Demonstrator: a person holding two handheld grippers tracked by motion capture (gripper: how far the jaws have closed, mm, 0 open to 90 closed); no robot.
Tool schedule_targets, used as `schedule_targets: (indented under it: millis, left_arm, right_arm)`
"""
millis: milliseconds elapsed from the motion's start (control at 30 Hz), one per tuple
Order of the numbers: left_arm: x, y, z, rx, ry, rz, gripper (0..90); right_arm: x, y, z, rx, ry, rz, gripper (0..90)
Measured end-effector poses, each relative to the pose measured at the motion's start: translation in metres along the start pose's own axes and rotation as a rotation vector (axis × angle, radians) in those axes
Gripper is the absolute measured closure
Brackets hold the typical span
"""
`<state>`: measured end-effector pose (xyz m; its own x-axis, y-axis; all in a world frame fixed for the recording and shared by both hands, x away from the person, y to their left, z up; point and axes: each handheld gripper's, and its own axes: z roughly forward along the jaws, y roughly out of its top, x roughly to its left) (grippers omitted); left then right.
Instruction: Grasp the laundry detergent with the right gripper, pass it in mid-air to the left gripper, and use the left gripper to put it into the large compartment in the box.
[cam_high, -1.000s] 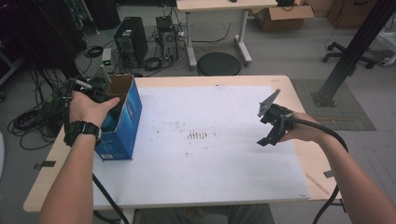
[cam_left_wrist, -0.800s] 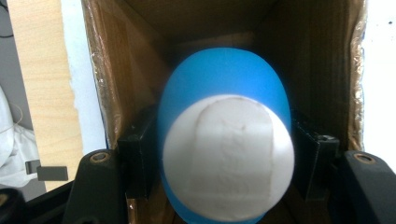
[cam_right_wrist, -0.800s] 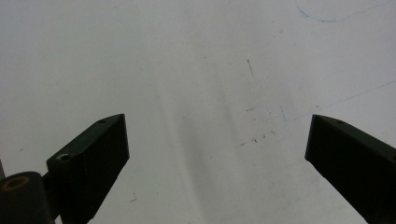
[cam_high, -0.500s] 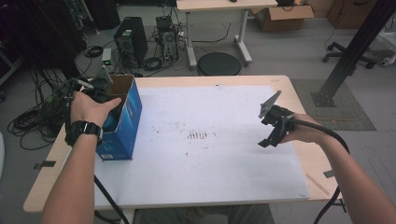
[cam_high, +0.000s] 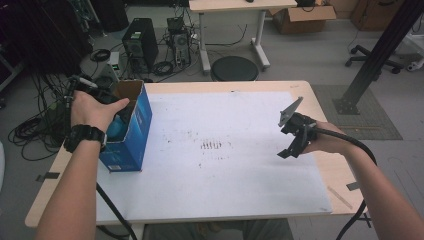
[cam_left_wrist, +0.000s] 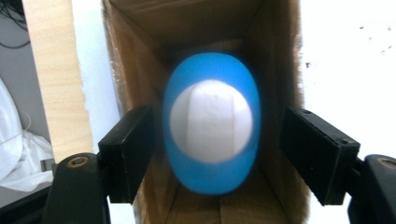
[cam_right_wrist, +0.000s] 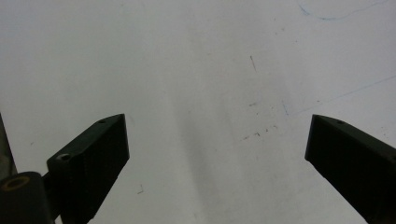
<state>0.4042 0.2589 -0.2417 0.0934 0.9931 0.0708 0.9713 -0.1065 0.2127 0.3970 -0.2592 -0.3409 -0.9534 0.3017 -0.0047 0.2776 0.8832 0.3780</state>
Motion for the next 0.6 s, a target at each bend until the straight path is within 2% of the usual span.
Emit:
schedule_targets:
  millis: [100, 167, 333, 433, 467, 500, 600]
  left_arm:
    - [-0.001, 0.0, -0.012, -0.024, -0.001, 0.011, 27.0]
    - [-0.005, 0.0, -0.021, -0.038, -0.003, 0.034, 26.4]
    - [-0.03, -0.001, -0.035, -0.088, -0.009, 0.118, 25.9]
    - [-0.049, 0.0, -0.038, -0.099, -0.054, 0.185, 24.5]
    - [-0.055, 0.001, -0.039, -0.104, -0.057, 0.208, 23.8]
    - [-0.062, 0.001, -0.039, -0.106, -0.063, 0.224, 23.6]
    - [-0.078, 0.002, -0.036, -0.12, -0.117, 0.268, 22.7]
  right_arm:
    - [0.002, 0.002, -0.003, -0.003, -0.002, -0.005, 6.1]
    - [0.003, 0.004, -0.005, -0.008, -0.003, -0.007, 6.1]
    - [0.003, 0.009, -0.009, -0.031, -0.007, -0.008, 5.8]
    - [0.003, 0.013, -0.009, -0.036, -0.002, -0.018, 5.7]
    - [0.003, 0.013, -0.009, -0.037, -0.001, -0.02, 5.6]
    - [0.003, 0.014, -0.008, -0.041, 0.002, -0.022, 5.4]
    - [0.004, 0.017, -0.008, -0.05, 0.014, -0.033, 5.2]
